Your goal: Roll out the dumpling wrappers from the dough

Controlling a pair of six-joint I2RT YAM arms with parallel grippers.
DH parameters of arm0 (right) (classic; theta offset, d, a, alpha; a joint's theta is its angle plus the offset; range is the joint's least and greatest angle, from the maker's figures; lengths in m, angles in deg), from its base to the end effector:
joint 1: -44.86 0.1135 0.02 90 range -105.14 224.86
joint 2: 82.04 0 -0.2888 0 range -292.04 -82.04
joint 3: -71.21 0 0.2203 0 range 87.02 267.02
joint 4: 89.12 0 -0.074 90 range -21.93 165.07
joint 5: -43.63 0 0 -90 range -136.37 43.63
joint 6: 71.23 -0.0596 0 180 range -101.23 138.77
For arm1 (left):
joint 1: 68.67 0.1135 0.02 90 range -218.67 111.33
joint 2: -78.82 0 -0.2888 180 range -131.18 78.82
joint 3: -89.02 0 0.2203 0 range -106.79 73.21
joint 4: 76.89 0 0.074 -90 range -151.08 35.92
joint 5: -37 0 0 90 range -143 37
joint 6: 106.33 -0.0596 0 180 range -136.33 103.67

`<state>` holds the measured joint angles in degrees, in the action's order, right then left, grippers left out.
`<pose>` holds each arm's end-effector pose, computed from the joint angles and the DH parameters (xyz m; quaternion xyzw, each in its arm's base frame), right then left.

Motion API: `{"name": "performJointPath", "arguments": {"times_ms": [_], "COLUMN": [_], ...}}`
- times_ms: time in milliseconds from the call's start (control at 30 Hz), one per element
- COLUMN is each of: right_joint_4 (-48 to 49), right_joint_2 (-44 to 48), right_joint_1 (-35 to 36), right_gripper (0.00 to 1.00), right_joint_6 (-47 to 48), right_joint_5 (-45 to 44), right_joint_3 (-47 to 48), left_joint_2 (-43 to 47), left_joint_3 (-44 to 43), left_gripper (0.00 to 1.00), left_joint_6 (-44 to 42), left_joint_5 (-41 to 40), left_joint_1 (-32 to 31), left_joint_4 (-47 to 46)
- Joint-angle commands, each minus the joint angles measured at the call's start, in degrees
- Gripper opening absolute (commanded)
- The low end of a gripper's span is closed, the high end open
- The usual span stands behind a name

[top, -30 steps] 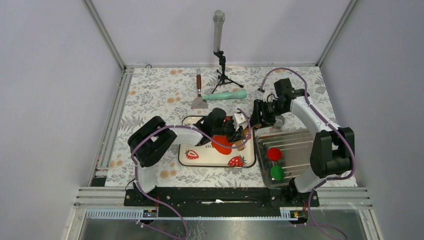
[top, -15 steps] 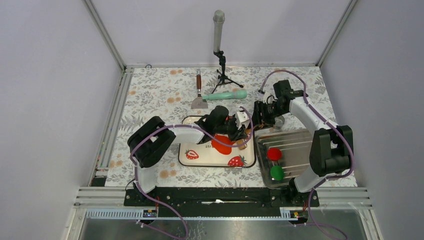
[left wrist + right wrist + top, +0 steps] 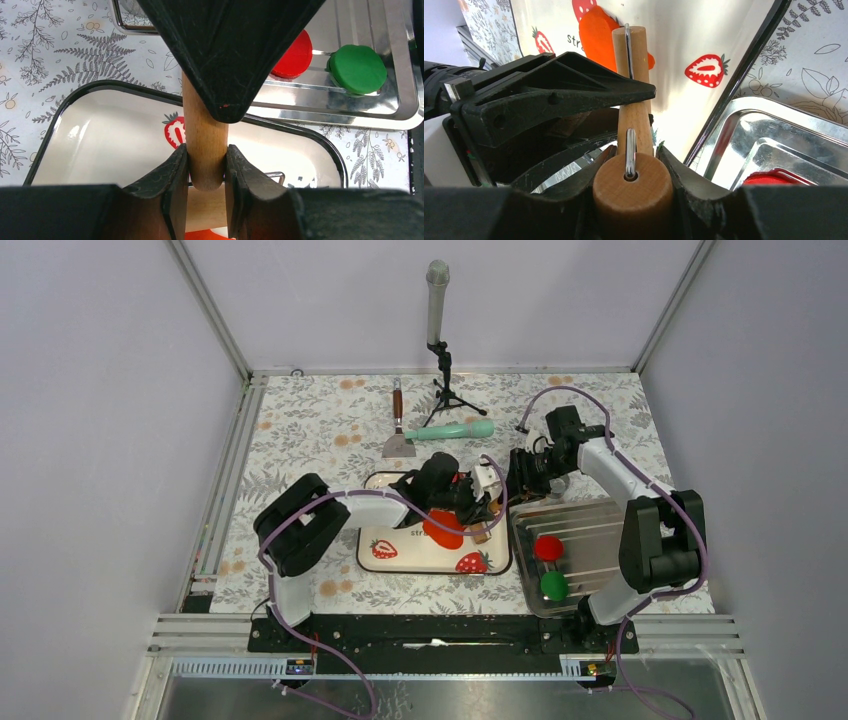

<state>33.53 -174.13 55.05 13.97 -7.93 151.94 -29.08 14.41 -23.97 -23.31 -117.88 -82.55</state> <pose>0.2792 0.0878 0.2463 -0.1044 0.9241 0.3435 0.1307 0.2418 -0.3254 0.2091 0.5103 0.6641 -0.3825 0.3902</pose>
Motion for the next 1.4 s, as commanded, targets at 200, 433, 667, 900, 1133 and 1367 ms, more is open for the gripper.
{"name": "performJointPath", "arguments": {"times_ms": [200,433,667,900,1133,1367], "right_joint_4": [-4.5,-9.5,1.6,4.8,3.1,2.2], "right_joint_2": [2.1,3.7,5.6,3.1,-1.5,-6.0], "right_joint_1": [0.1,0.4,4.4,6.5,6.7,6.7], "right_gripper": [0.0,0.0,0.0,0.0,0.0,0.0], "right_joint_6": [10.6,15.3,8.3,7.3,10.0,10.5], "right_joint_5": [5.1,4.6,12.3,12.5,12.6,11.3], "right_joint_3": [9.1,13.1,2.8,1.6,3.9,6.9], "left_joint_2": [10.4,31.0,38.9,34.8,29.3,26.7], "left_joint_3": [-1.6,7.7,11.0,13.9,16.1,16.9], "left_gripper": [0.36,0.56,0.59,0.53,0.48,0.34], "left_joint_6": [2.0,14.7,24.4,27.9,27.8,29.7], "left_joint_5": [-3.3,-10.7,-20.8,-13.6,-6.3,-13.5], "left_joint_1": [1.0,12.1,24.0,35.8,37.8,38.0], "left_joint_4": [1.7,19.4,45.4,48.3,45.5,46.4]}}
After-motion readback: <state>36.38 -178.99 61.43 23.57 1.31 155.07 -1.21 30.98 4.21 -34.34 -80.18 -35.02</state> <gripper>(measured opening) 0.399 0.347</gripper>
